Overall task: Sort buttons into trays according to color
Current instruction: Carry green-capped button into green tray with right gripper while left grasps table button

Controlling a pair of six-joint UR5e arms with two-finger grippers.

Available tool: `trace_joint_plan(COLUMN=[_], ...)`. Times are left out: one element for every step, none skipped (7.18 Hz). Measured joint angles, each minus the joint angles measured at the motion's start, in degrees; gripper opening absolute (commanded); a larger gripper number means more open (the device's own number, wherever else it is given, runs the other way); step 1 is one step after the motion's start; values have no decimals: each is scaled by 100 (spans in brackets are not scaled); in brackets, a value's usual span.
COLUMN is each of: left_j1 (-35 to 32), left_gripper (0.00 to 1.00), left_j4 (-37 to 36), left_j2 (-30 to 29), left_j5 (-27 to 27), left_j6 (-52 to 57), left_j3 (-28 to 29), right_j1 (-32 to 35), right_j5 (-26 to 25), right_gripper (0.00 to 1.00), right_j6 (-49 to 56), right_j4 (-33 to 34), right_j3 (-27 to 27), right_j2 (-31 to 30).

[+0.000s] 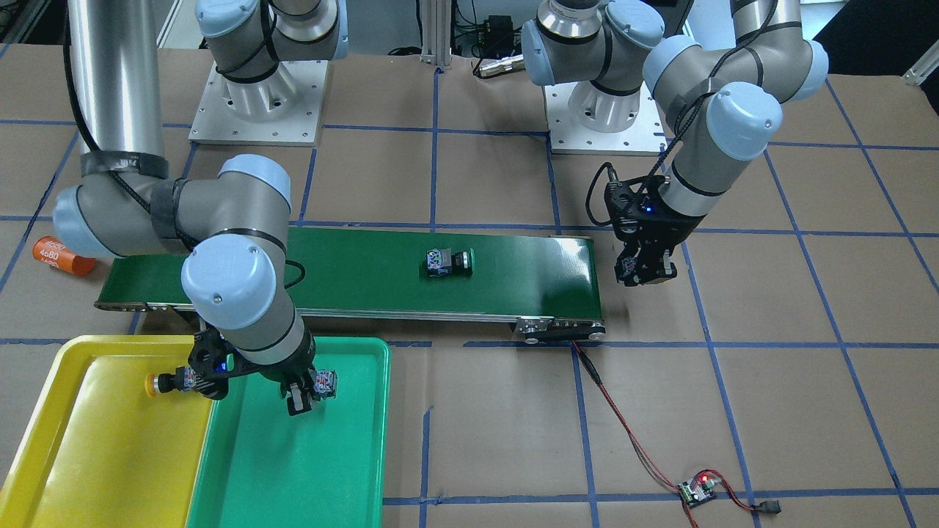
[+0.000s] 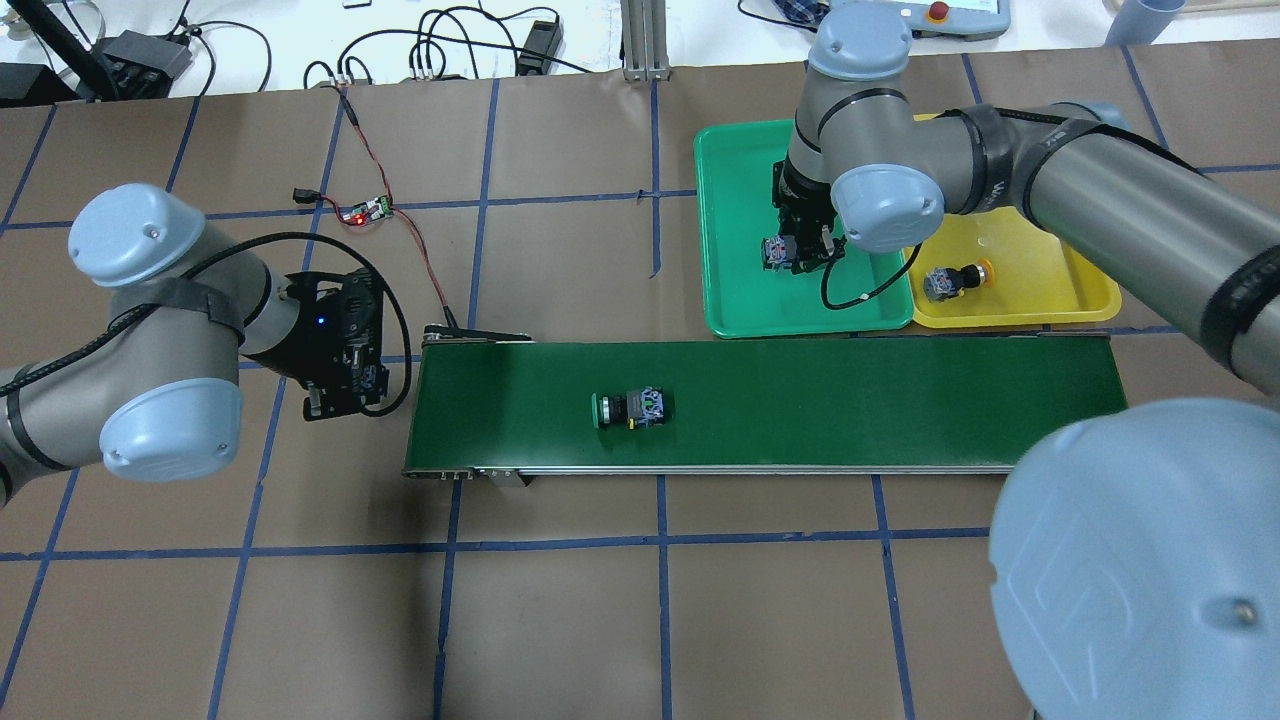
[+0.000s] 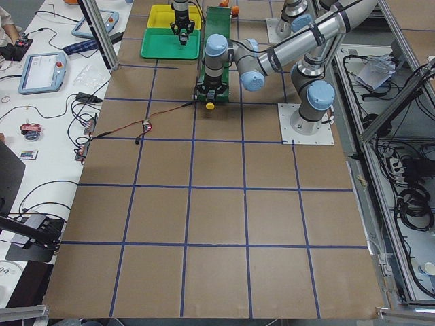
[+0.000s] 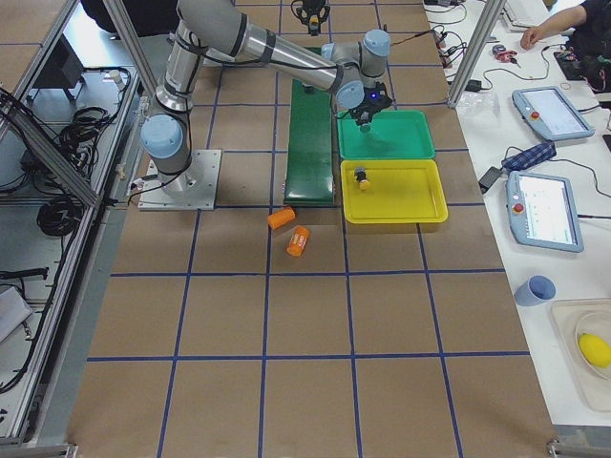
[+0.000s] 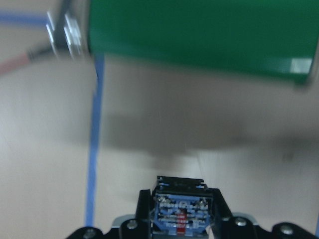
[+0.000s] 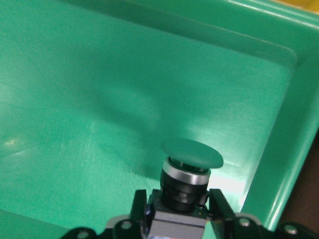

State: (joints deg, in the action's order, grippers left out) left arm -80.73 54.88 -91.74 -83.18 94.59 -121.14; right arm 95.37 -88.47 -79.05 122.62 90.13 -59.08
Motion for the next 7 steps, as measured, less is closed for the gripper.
trace_joint_plan(left_j1=[-397,-736,-950,-1057,-1117,-1152,-1178], left_gripper=[0,0,7,79,100,100,100], left_j4=[64,53,41,29,9,-7,-15], left_j2=[-58,-124,-188,-263,-332,-372,-379], left_j5=[23,13,3,6,28,50,55], left_j6=[-431,-808,-1032,-1259,-1566,-1778,-1904], left_j3=[78,99,100,107,117,119,123], right_j1=[-11,-31,-52,-62,-62,-62,-54], right_j5=[-12,-33,-55,-65,-64,-60,-52], right_gripper=[100,100,100,100,100,100,100], right_j6=[16,43,62,72,78,80,77], right_j4=[41,51,29,-45,-229,-481,-705], right_j3=[-3,12,23,42,81,134,261], right_j2=[95,118,81,-37,-250,-505,-820])
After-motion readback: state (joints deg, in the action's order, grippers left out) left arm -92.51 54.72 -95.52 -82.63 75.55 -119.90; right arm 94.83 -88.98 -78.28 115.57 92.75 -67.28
